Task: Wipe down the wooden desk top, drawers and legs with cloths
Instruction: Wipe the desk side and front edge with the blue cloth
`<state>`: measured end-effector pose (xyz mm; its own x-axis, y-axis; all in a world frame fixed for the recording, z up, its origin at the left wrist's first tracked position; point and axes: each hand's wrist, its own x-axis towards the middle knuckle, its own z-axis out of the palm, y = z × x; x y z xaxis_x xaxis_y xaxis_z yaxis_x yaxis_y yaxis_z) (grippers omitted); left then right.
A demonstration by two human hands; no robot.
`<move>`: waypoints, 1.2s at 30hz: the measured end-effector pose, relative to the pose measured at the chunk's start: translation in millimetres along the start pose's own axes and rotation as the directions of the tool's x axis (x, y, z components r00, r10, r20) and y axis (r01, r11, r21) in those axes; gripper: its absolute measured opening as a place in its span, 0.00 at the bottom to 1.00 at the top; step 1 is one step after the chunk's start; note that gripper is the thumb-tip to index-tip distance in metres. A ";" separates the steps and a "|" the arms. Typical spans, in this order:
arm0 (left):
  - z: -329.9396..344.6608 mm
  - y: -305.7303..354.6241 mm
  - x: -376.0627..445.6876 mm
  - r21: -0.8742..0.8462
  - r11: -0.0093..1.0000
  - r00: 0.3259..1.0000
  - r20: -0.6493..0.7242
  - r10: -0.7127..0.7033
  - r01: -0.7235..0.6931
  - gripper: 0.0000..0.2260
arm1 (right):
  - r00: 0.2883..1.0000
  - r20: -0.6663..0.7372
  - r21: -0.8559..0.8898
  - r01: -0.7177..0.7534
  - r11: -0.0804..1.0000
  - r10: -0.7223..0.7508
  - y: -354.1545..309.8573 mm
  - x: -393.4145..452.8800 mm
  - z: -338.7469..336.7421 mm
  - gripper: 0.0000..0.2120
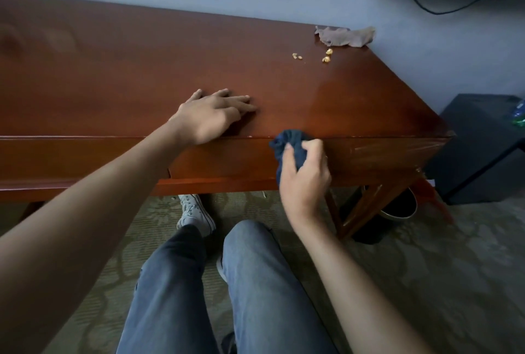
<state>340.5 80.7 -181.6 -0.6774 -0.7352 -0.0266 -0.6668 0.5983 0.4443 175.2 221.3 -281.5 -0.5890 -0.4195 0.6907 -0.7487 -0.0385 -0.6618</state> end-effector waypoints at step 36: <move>21.1 12.5 -15.3 0.444 0.895 0.998 -0.050 -0.030 0.049 0.36 | 0.860 0.487 -0.085 0.223 0.971 -0.155 20.9 -45.9 23.3 0.10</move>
<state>336.0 106.2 -194.5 -0.6409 -0.7676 0.0054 -0.7676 0.6409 -0.0015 193.7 218.7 -333.8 -0.2427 -0.7961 0.5544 -0.8844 -0.0534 -0.4637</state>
